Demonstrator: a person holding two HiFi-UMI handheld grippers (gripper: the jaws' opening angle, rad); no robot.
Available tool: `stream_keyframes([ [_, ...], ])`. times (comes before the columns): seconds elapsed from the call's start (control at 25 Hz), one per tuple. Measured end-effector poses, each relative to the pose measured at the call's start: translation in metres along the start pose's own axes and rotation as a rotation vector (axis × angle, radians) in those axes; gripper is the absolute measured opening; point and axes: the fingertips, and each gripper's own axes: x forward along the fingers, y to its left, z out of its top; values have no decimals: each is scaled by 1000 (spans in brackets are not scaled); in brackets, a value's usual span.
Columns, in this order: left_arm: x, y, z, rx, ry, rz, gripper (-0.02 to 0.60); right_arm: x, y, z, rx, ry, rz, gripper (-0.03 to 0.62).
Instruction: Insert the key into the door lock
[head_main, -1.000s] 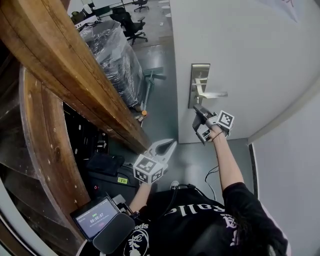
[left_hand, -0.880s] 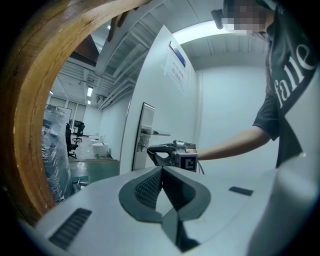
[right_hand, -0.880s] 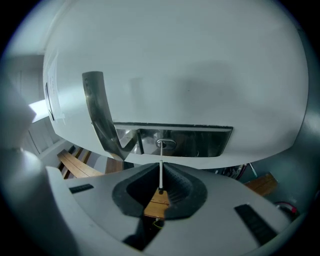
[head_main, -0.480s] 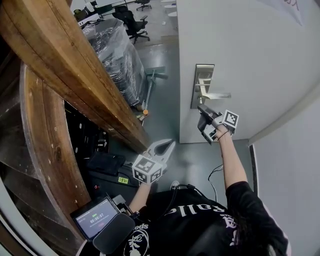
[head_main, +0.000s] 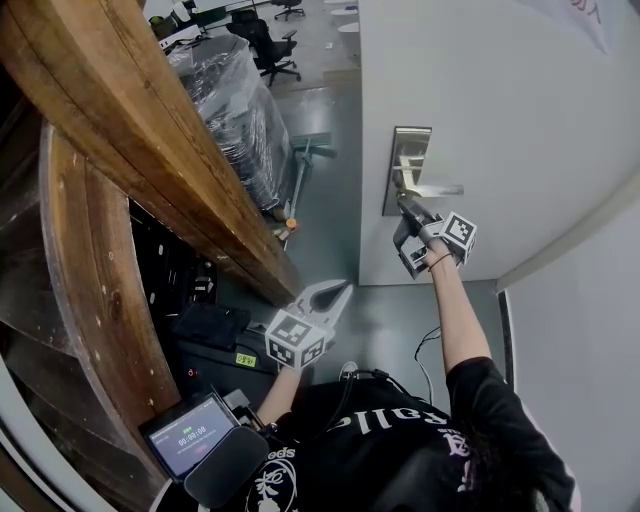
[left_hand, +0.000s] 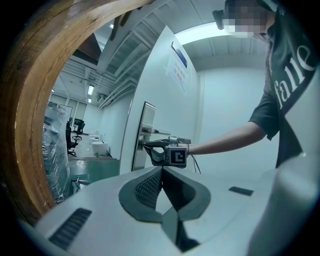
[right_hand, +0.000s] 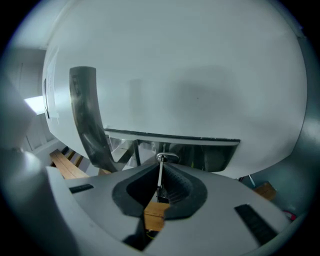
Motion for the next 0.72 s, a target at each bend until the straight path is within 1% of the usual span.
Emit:
stream_keyframes([
  [0.16, 0, 0, -1, 3, 4, -1, 5, 7, -2, 7, -22, -72, -7, 35],
  [0.28, 1, -1, -3, 4, 5, -2, 5, 2, -3, 10, -64, -118, -39, 37],
  [0.36, 0, 0, -2, 0, 1, 0, 5, -5, -1, 5, -119, -89, -60, 37],
  [0.48, -1, -2, -2, -8, -2, 5, 5, -24, 6, -8, -212, -41, -67, 38],
  [0.72, 0, -24, -5, -41, -10, -2, 5, -91, 31, -39, -299, -35, -26, 37],
])
